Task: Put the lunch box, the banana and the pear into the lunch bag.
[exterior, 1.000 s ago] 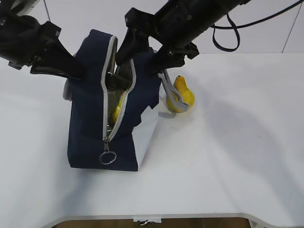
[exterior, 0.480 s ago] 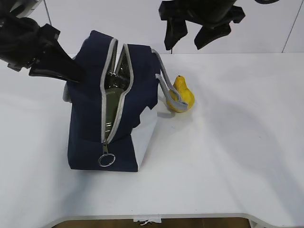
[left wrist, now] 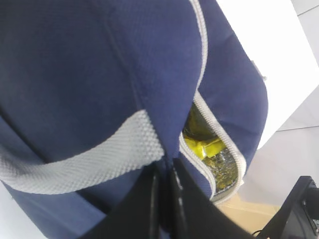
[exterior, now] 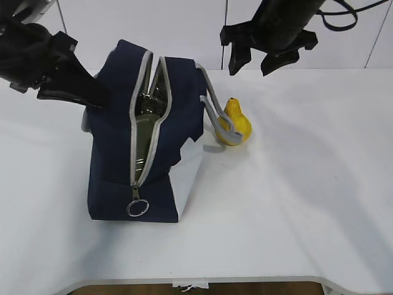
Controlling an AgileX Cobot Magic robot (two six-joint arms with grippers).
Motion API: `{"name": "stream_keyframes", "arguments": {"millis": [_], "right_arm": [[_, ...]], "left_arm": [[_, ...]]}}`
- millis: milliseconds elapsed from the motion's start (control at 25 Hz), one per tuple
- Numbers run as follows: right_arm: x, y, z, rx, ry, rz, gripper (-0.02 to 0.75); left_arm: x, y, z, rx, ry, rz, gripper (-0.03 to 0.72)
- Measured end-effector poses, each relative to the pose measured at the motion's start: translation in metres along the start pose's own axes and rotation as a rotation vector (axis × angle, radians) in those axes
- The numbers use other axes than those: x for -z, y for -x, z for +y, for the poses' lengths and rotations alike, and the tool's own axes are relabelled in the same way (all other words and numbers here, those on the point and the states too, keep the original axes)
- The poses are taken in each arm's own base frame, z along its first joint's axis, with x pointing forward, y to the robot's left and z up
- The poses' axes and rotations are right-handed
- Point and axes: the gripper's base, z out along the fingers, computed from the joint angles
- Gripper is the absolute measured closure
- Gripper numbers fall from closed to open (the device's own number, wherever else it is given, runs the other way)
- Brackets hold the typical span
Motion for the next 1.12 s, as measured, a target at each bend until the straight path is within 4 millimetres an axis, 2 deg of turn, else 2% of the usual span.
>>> {"name": "stream_keyframes", "arguments": {"millis": [240, 520, 800, 1120], "right_arm": [[-0.044, 0.002, -0.002, -0.006, -0.003, 0.0, 0.225], [-0.078, 0.007, -0.004, -0.009, -0.005, 0.012, 0.227], [-0.099, -0.004, -0.006, -0.014, -0.017, 0.105, 0.228], [-0.1, -0.004, -0.006, -0.015, -0.016, 0.109, 0.229]], "left_arm": [[0.0, -0.001, 0.0, -0.001, -0.002, 0.006, 0.694], [0.0, -0.003, 0.001, -0.018, 0.015, 0.031, 0.694], [0.0, -0.003, 0.002, -0.021, 0.018, 0.034, 0.694], [0.0, -0.003, 0.002, -0.022, 0.018, 0.036, 0.694]]}}
